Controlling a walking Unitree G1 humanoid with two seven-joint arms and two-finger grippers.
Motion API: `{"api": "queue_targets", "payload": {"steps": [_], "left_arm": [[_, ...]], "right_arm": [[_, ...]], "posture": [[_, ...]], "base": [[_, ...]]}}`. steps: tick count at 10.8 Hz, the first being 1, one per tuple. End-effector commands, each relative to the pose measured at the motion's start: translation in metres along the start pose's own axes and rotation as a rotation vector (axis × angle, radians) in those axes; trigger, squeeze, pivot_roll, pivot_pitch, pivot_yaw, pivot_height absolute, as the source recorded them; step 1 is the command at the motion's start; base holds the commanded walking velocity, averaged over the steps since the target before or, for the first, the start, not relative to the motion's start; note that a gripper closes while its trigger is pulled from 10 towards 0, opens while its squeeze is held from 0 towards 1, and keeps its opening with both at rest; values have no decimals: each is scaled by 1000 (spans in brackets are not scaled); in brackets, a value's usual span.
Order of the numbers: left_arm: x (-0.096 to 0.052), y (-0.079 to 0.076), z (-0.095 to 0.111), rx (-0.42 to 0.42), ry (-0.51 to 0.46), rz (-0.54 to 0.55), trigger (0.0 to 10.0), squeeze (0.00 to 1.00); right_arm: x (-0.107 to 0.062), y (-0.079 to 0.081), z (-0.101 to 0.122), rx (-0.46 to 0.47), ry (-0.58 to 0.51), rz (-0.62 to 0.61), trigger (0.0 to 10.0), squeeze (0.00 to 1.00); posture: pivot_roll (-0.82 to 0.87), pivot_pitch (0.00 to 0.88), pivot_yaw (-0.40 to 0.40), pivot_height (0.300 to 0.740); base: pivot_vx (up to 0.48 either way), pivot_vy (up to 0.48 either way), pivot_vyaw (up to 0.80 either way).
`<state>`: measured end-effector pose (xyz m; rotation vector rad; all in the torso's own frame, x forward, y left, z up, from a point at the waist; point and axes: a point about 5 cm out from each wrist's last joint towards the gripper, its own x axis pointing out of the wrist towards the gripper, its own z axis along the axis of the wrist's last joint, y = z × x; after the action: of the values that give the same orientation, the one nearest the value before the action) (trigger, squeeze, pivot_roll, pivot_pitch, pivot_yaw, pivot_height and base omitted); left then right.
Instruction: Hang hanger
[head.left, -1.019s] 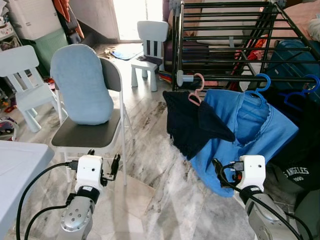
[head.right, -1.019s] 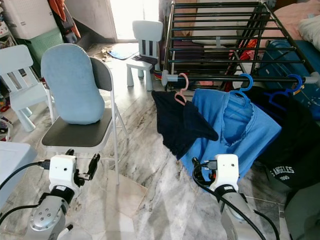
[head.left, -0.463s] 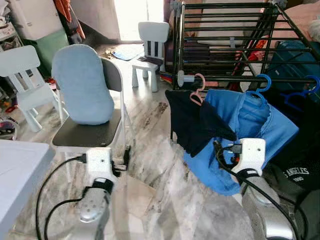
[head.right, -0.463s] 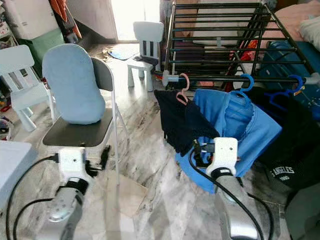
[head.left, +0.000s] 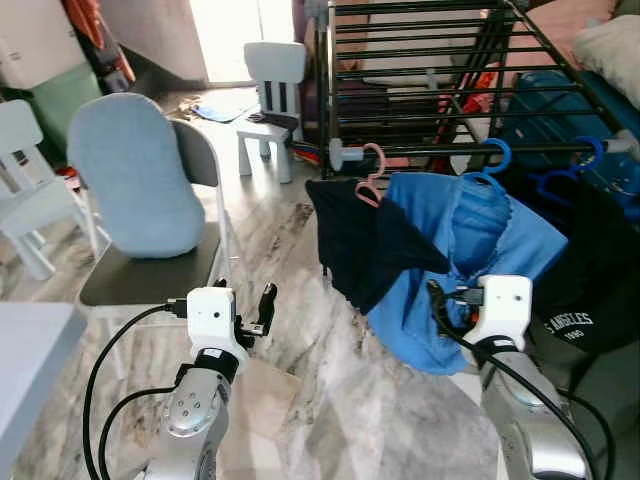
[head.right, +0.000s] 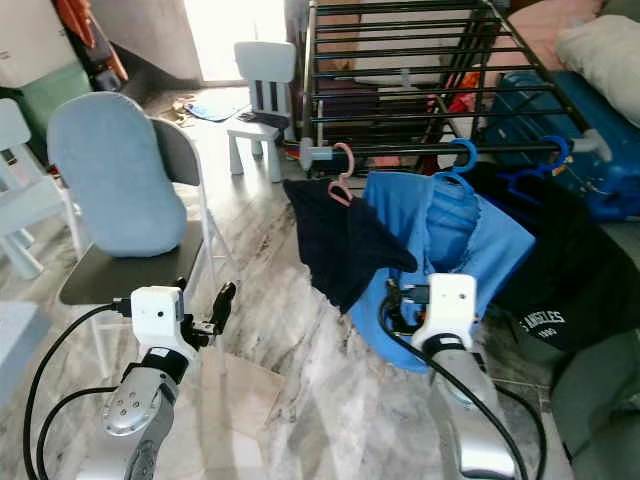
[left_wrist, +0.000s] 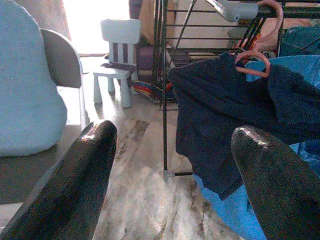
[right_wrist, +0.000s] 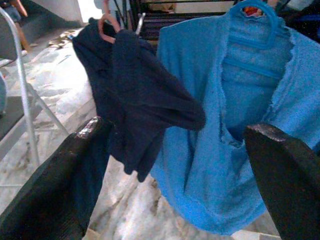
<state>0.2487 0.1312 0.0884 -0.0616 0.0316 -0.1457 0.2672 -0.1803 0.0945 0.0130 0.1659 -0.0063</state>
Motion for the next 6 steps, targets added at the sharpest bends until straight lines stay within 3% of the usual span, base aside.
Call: {"api": "queue_targets", "payload": {"steps": [1, 6], "left_arm": [[-1, 0, 4, 1, -12, -7, 10000, 0], [0, -7, 2, -11, -6, -39, 10000, 0]], "right_arm": [[2, 3, 1, 6, 3, 8, 10000, 0], [7, 6, 3, 2, 3, 28, 10000, 0]], "posture": [[-79, 0, 28, 740], [-87, 0, 22, 740]], "base": [[240, 0, 0], [272, 0, -699]]}}
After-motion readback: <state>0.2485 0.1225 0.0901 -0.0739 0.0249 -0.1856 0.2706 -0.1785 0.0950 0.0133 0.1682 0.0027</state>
